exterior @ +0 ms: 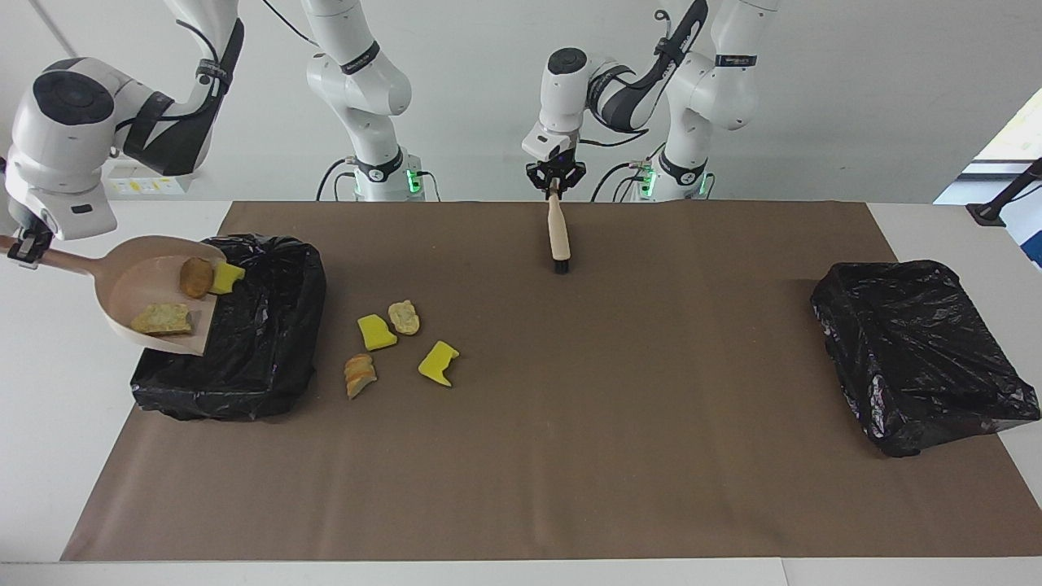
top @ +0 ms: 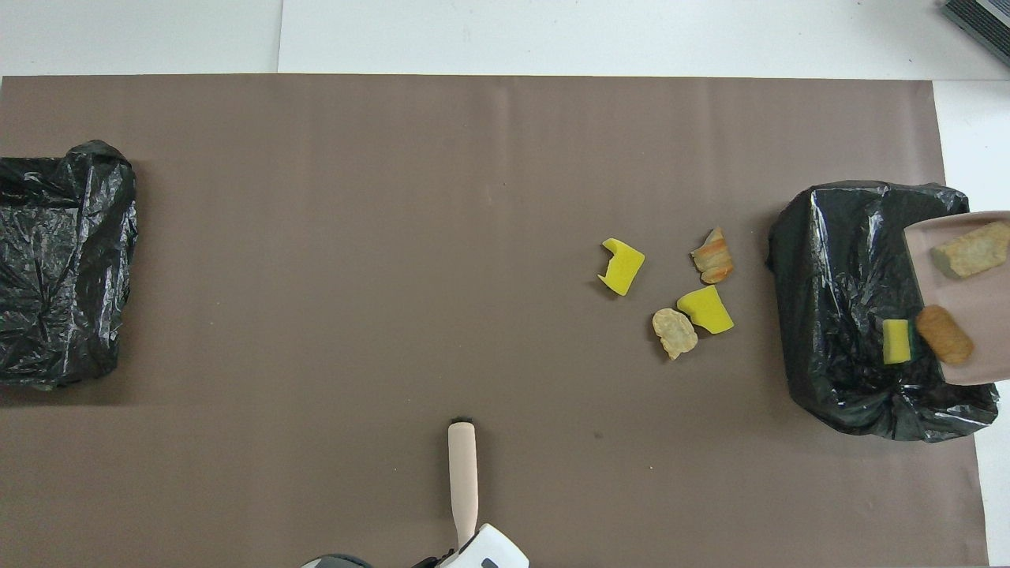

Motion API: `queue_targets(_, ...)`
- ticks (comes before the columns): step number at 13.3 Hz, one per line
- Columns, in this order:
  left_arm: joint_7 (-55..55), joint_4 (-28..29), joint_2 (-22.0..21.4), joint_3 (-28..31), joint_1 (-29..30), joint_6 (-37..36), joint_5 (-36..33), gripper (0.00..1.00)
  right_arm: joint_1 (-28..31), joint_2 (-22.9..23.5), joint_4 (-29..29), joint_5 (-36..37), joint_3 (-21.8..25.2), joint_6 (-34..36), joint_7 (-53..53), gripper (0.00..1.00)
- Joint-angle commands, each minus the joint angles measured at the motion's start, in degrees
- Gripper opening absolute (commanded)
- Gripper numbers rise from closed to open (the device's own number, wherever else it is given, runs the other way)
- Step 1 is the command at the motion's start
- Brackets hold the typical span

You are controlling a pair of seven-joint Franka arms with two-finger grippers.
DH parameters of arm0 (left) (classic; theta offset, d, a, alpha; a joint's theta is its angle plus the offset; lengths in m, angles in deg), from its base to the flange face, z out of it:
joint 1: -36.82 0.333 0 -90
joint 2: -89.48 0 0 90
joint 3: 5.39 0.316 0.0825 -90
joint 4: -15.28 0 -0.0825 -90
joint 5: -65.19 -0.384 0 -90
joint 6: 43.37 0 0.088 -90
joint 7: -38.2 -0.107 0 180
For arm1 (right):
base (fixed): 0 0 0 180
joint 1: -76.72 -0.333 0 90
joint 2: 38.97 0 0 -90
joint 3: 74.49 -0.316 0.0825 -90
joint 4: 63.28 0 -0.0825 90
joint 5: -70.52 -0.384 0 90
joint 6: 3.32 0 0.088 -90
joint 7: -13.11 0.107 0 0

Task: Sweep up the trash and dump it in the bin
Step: 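Carry the dustpan over the bin with the right gripper and tip it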

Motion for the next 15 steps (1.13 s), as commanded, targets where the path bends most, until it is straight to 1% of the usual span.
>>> queue_targets(1,-2.10,-1.07,0.89,0.18,2.83,-0.38,-0.46,0.69,-0.01,0.20,-0.79,4.18,-0.18,-2.15,-1.31,0.00)
queue_targets(2,-3.07,-2.56,1.32,0.27,4.06,-1.00,-0.37,0.78,-0.10,0.20,-0.79,5.84,-0.27,-2.42,-1.40,0.00)
queue_targets(3,-4.21,-4.31,1.85,0.27,5.38,-2.92,-0.46,0.95,-0.36,0.20,-0.88,7.60,-0.36,-2.51,-1.49,0.00)
queue_targets(4,-6.48,-6.77,2.38,0.36,6.70,-5.28,-0.46,1.00,-1.06,0.20,-0.88,9.45,-0.36,-2.51,-1.49,0.00)
queue_targets(6,-14.56,-12.39,2.91,0.36,10.91,-10.29,-0.55,1.00,-2.11,0.12,-0.88,13.14,-0.44,-2.16,-1.57,0.00)
queue_targets(9,-23.09,-22.40,4.66,0.45,18.81,-19.78,-0.72,1.00,-4.49,-0.15,-0.79,17.36,-0.36,-0.58,-1.05,0.00)
queue_targets(11,-29.77,-28.56,4.75,0.45,23.92,-25.58,-1.07,1.00,-5.46,-0.32,-0.88,18.16,-0.36,0.48,-0.87,0.00)
queue_targets(13,-35.40,-34.88,5.28,0.53,27.00,-32.34,-1.25,1.00,-7.21,-0.50,-0.96,20.35,-0.36,2.14,-0.78,0.00)
queue_targets(15,-38.84,-40.25,5.98,0.53,30.34,-37.10,-1.25,1.00,-7.22,-0.67,-0.79,20.80,-0.44,2.77,0.61,0.00)
